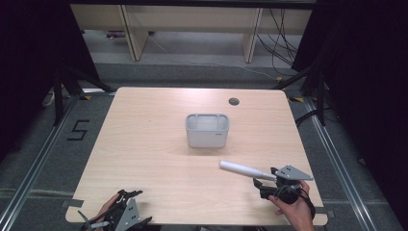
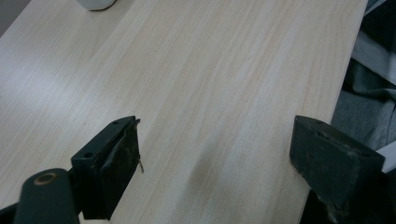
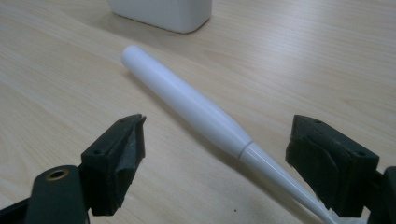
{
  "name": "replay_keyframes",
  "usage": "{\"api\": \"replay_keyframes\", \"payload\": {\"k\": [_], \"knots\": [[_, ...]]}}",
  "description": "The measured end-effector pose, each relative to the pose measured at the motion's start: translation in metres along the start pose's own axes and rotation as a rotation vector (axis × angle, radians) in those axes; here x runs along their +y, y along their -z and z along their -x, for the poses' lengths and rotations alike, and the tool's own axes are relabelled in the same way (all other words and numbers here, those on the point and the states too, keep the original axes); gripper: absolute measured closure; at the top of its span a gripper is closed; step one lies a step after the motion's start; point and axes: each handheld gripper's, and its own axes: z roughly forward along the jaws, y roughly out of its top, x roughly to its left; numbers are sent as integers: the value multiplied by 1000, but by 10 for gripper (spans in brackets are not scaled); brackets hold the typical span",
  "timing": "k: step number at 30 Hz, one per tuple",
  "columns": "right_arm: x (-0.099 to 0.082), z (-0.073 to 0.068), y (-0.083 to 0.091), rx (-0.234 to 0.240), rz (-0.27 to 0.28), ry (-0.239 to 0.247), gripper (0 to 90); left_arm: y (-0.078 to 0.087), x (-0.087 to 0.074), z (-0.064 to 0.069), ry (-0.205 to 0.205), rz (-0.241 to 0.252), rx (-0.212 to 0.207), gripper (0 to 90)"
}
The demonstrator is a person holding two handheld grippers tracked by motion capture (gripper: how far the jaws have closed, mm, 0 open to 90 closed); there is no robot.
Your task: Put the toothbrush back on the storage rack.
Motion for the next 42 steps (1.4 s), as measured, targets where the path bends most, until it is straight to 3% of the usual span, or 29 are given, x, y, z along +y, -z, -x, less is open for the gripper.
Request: {"api": "replay_keyframes", "payload": {"k": [3, 12, 14, 16, 18, 21, 22, 24, 26, 29, 42], "knots": [[0, 1, 0, -20, 0, 2, 191, 0, 0, 0, 1, 0, 2, 156], [5, -2, -6, -4, 3, -5, 196, 1, -1, 0, 1, -2, 19, 156], [8, -4, -10, 11, -9, -8, 199, 2, -2, 0, 3, -5, 2, 156], [9, -7, -10, 10, -17, -28, 199, 2, -2, 0, 6, 3, 4, 156], [12, -7, -16, 15, -2, -9, 206, 1, -1, 0, 4, -7, 13, 156], [15, -11, -17, 12, -11, -24, 216, 1, -1, 0, 2, -9, 7, 156], [16, -12, -19, 4, -16, -25, 226, 0, -2, 2, 4, -1, 31, 156], [20, -10, -24, 10, -23, 10, 230, 1, -2, 0, 8, -11, 14, 156], [21, -12, -25, -2, -29, -10, 231, 0, -2, 1, 6, -9, 19, 156], [26, -9, -28, -29, -9, 52, 237, 0, -2, 1, 5, -1, 0, 156], [43, -23, -51, -45, -44, 82, 309, 0, -1, 1, 5, -6, 0, 156]]}}
